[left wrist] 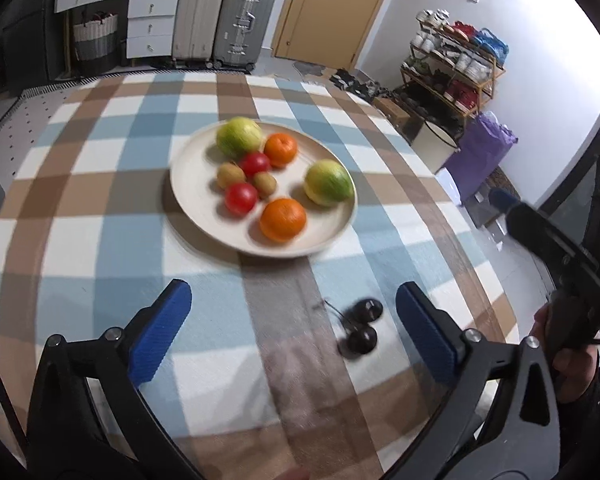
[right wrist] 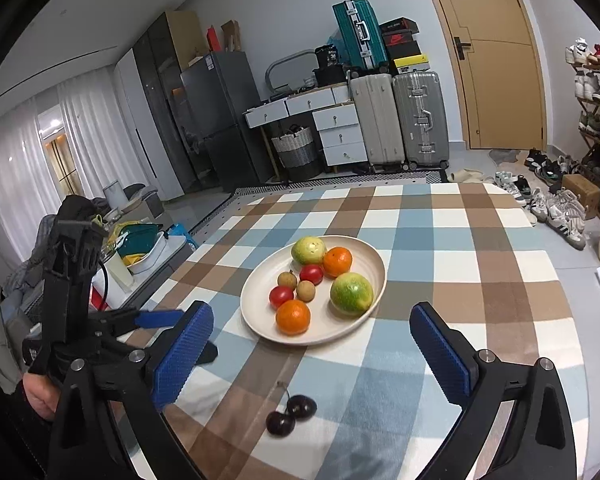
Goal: Organize fruits
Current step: 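Withdraw both grippers from the plate toward the dark cherries, then grasp one dark cherry with the left gripper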
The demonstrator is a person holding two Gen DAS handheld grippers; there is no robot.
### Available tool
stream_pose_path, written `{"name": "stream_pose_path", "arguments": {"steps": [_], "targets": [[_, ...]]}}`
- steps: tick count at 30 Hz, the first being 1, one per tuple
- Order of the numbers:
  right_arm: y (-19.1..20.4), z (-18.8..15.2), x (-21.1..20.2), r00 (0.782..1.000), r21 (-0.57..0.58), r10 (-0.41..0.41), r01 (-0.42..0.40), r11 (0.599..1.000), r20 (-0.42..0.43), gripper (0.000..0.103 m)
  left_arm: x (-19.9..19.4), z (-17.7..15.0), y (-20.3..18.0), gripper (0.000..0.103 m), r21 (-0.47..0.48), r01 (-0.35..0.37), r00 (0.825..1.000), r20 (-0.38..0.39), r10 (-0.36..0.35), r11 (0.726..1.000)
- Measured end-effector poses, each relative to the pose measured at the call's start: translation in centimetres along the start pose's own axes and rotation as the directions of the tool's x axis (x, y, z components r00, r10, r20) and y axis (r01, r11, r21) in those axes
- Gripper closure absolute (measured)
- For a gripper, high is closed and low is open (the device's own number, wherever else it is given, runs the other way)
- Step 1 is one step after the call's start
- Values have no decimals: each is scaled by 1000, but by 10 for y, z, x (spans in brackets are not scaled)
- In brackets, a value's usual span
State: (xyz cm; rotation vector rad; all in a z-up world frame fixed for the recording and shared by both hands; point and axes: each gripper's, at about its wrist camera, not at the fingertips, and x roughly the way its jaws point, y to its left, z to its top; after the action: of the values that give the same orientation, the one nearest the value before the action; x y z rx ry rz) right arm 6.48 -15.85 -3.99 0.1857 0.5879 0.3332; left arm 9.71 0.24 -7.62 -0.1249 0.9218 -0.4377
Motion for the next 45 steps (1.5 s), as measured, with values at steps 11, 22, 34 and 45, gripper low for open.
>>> {"name": "stream_pose_path", "arguments": {"steps": [11,22,34,45], "targets": [[-12,-21,-27,999,38,-34,33,999,12,2,31,-31,-30,1,54,11,996,-92,-6,998],[-27,-34,-38,999,84,-39,38,996,19,2,57,-41,-47,1,101,-14,991,-131,27,995],[-35,-39,-37,999,110,-29,27,994,17,2,67,-44,-48,22,140,-53,989,-131,72,989],[-35,-39,-36,999,112,-28,26,993,15,2,61,-47,-54,62,166,-14,993,-113,34,986]]}}
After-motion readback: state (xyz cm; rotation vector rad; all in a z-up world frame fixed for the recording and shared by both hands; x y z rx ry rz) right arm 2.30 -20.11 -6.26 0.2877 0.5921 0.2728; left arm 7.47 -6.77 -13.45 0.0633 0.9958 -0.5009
